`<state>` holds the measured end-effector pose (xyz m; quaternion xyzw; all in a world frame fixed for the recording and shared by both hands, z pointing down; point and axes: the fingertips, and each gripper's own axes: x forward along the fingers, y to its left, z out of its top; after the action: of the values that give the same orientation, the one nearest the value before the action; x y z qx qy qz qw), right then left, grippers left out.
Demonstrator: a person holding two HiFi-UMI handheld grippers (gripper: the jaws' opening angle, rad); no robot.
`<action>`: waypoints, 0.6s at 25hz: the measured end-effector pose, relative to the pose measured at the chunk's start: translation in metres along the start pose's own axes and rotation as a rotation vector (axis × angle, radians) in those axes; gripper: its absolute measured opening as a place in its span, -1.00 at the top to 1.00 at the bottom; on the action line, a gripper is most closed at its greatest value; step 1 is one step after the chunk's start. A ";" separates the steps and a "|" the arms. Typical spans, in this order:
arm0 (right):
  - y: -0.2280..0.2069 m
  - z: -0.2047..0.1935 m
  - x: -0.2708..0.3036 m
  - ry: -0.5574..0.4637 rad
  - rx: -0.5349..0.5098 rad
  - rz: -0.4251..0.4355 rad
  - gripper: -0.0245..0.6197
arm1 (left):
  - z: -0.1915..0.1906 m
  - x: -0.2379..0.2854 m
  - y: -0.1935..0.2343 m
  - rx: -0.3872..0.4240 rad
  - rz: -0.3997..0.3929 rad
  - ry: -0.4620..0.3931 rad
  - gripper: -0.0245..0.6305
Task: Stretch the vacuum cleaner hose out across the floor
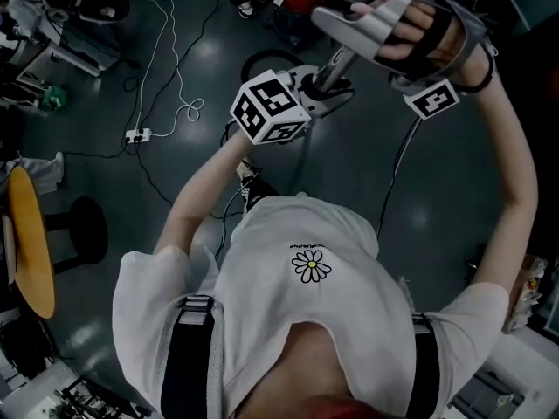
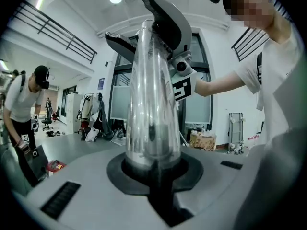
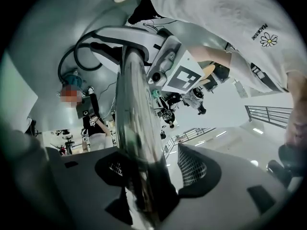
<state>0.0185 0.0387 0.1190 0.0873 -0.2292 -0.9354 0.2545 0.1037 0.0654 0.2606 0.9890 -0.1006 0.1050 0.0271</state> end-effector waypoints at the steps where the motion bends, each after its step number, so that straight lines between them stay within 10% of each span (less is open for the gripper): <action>1: -0.005 -0.003 -0.006 0.014 0.009 0.001 0.13 | 0.002 0.001 -0.005 0.011 -0.003 0.004 0.74; 11: -0.012 -0.020 -0.034 0.112 0.107 0.026 -0.02 | 0.002 0.009 -0.010 0.032 0.059 0.037 0.74; 15: -0.012 -0.057 -0.044 0.248 0.311 0.037 -0.04 | -0.005 -0.007 0.010 -0.021 0.124 0.015 0.74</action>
<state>0.0665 0.0486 0.0649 0.2359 -0.3395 -0.8659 0.2816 0.0941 0.0574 0.2648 0.9797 -0.1625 0.1130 0.0318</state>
